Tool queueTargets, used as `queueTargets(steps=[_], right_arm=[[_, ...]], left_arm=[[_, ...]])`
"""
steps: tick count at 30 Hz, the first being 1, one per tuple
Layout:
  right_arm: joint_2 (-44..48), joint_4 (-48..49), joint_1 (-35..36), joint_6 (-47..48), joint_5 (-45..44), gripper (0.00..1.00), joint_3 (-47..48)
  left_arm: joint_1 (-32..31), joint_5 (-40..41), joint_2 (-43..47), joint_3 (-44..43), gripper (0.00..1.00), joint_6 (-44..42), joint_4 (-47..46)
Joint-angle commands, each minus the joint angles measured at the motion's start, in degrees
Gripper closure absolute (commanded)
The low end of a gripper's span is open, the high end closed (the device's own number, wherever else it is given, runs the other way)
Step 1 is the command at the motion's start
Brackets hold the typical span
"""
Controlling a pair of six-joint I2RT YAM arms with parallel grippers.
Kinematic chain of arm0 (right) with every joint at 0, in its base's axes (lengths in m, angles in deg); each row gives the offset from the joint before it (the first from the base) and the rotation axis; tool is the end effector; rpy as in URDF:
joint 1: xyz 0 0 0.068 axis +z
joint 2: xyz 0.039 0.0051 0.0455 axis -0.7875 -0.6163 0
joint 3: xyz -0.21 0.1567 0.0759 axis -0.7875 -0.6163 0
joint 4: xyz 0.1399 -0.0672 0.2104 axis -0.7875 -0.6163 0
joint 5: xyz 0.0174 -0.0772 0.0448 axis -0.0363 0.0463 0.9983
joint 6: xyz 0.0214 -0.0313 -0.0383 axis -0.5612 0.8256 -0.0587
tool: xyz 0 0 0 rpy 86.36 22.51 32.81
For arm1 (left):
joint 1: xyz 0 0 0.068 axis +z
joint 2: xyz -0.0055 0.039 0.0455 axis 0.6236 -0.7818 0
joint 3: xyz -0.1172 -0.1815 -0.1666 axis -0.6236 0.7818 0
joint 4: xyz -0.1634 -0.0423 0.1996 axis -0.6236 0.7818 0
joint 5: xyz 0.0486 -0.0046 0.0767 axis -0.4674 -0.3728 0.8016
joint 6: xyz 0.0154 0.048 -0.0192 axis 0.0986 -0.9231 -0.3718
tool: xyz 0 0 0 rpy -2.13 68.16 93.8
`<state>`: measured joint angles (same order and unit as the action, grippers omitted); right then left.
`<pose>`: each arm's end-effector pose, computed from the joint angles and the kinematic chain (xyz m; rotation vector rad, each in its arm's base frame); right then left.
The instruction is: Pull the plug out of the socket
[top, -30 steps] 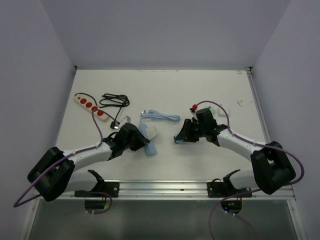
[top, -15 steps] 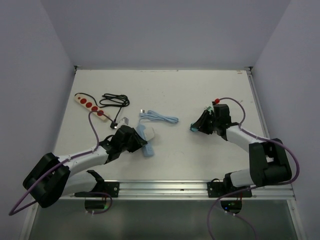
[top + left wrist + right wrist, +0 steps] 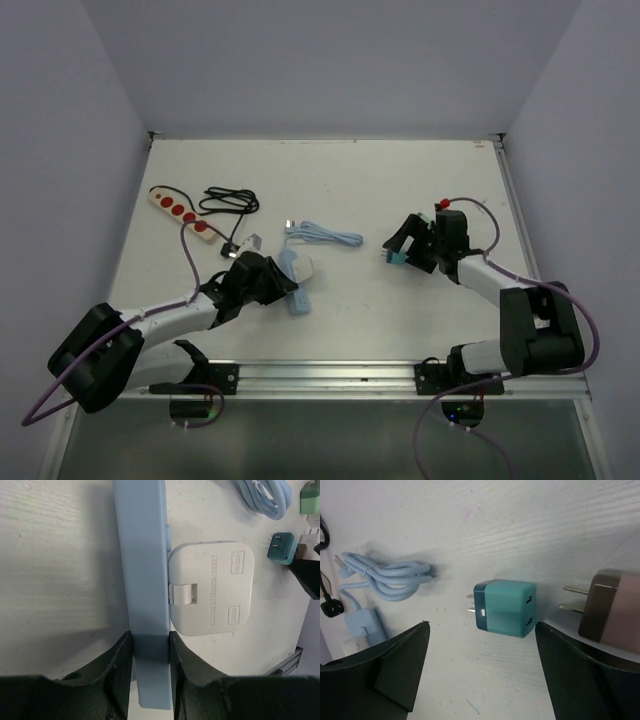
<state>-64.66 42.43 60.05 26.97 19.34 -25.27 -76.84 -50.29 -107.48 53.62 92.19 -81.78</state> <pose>0.2648 0.0472 0.1602 0.5364 2.3645 0.7201 0.1684 -0.1318 0.1457 -0.5368 2.4171 -0.8215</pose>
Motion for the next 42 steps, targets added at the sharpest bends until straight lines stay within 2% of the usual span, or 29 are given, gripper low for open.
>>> queueTargets(steps=[1,6,9,12,13,19,25,31,34,37,40,41,42], right_arm=[[6.3,-4.8,-0.3,2.6,-0.8,0.09,-1.2],[14.0,-9.2,1.0,3.8,3.5,0.07,-0.5],[14.9,-9.8,3.7,2.3,6.4,0.08,0.9],[14.7,-7.7,10.0,-1.0,4.9,0.08,1.6],[13.9,-5.8,14.0,-2.0,4.2,0.08,1.7],[6.2,1.3,25.5,-8.1,0.0,0.09,3.9],[-1.3,5.4,31.5,-10.5,-1.0,0.1,9.2],[-8.9,8.0,34.3,-12.0,-0.8,0.14,12.8],[-11.6,8.3,34.9,-12.0,-1.0,0.2,14.2],[-13.5,9.2,35.0,-12.1,-0.2,0.31,14.8],[-13.8,9.5,35.0,-12.1,-0.1,0.53,14.8],[-13.8,9.5,35.1,-12.1,-0.2,0.67,14.8],[-13.8,9.4,35.1,-12.0,-0.2,0.74,14.8]], left_arm=[[-0.1,-2.7,-2.6,2.2,1.0,-4.6,2.2],[-0.1,-3.9,-2.8,2.0,1.0,-5.1,1.1],[-0.1,-4.4,-2.9,1.7,1.0,-5.6,0.5],[-0.1,-5.0,-3.5,1.4,1.0,-6.0,0.0],[-0.1,-5.2,-3.8,1.2,1.0,-6.1,0.0],[-0.1,-6.4,-4.8,1.3,1.0,-6.3,-0.8],[-0.1,-6.8,-4.9,1.5,1.0,-6.2,-1.4],[-0.1,-7.6,-5.0,1.7,1.0,-6.2,-2.0],[-0.1,-7.8,-5.1,1.8,1.0,-6.2,-2.4],[-0.1,-8.0,-5.2,1.8,1.0,-6.2,-2.5],[-0.1,-8.3,-5.1,1.9,1.0,-6.3,-2.8],[-0.1,-8.5,-5.2,1.9,1.0,-6.3,-3.1],[-0.1,-8.5,-5.1,2.2,1.0,-6.2,-3.2]])
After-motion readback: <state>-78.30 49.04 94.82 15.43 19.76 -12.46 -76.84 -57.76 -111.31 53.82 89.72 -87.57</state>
